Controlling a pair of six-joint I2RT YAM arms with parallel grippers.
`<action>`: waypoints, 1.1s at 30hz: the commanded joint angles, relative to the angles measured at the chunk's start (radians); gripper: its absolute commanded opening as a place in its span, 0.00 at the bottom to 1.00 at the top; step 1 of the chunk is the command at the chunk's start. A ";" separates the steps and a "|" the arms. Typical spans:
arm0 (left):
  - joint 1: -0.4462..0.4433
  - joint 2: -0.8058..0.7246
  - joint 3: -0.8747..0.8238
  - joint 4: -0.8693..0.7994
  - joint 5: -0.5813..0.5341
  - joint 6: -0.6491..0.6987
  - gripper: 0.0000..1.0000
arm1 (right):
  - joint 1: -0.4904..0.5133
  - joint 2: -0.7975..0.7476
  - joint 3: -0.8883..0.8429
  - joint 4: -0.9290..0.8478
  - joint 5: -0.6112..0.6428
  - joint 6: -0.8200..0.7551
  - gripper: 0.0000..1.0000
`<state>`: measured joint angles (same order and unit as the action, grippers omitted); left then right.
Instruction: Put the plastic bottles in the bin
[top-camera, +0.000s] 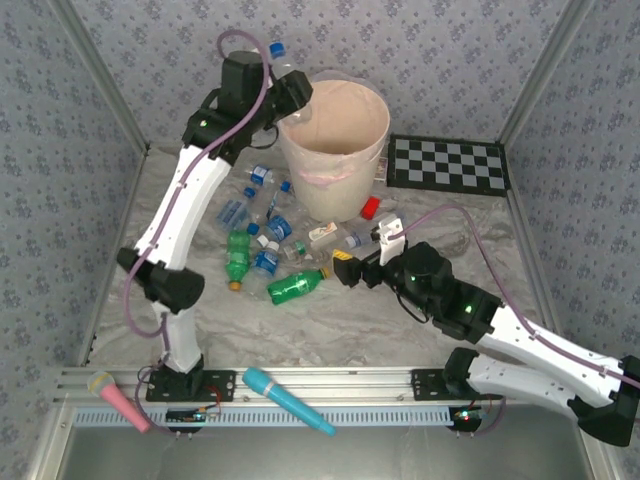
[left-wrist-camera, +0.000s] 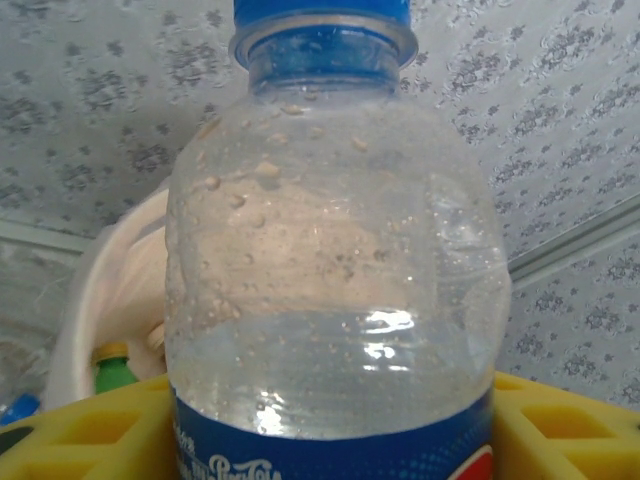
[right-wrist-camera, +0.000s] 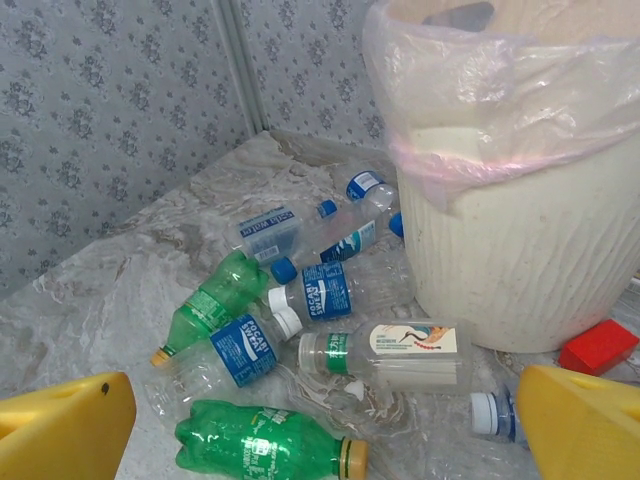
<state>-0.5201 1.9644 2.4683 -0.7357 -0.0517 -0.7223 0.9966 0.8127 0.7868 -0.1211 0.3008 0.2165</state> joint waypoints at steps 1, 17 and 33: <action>-0.018 0.110 0.206 -0.134 0.041 0.027 0.62 | 0.025 -0.015 0.041 -0.041 0.064 -0.019 1.00; -0.024 0.207 0.319 -0.143 0.053 0.015 0.77 | 0.099 -0.012 0.048 -0.050 0.147 -0.043 1.00; -0.036 0.120 0.254 -0.190 0.062 0.047 1.00 | 0.102 -0.002 0.039 -0.105 0.287 0.017 1.00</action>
<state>-0.5453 2.1651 2.7369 -0.9070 -0.0086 -0.7067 1.0958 0.8116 0.7979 -0.1768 0.5014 0.1989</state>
